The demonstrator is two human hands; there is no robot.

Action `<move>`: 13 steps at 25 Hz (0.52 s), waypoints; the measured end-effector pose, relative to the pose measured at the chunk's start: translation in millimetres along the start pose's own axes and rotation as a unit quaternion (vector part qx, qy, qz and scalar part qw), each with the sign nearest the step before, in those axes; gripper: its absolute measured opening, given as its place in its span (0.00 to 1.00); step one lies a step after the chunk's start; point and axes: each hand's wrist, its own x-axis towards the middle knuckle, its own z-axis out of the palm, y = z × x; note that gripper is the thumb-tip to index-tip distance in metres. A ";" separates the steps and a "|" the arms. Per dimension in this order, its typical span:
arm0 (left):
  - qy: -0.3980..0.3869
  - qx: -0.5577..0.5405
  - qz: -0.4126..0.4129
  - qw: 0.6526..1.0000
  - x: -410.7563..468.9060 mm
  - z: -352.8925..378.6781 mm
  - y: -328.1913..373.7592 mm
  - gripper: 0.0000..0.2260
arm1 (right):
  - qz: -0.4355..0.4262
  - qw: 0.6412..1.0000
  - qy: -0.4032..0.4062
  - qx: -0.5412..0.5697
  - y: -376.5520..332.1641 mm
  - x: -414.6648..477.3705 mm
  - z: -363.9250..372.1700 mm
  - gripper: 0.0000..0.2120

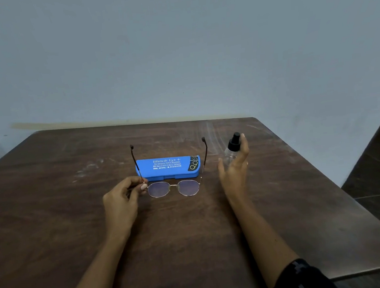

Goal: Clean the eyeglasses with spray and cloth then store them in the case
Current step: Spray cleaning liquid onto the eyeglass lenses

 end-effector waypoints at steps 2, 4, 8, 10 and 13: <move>0.001 -0.004 -0.002 1.000 -0.1 -0.3 0.8 0.08 | 0.016 0.999 0.019 0.025 -5.8 -1.7 -3.2 0.36; 0.001 -0.013 -0.008 1.000 -0.7 -0.2 1.5 0.09 | 0.024 0.998 0.022 0.060 -13.4 -2.2 -9.5 0.39; 0.012 -0.005 -0.003 1.000 -0.1 -1.3 1.3 0.09 | 0.010 0.994 0.036 0.105 -26.9 -8.6 -19.3 0.39; 0.028 0.013 0.011 0.999 -0.2 -1.3 1.8 0.07 | -0.025 0.994 0.052 0.093 -35.7 -16.9 -20.9 0.35; 0.050 0.033 0.040 0.997 -1.1 -2.2 4.3 0.06 | -0.049 0.992 0.052 0.107 -51.1 -34.6 -20.5 0.29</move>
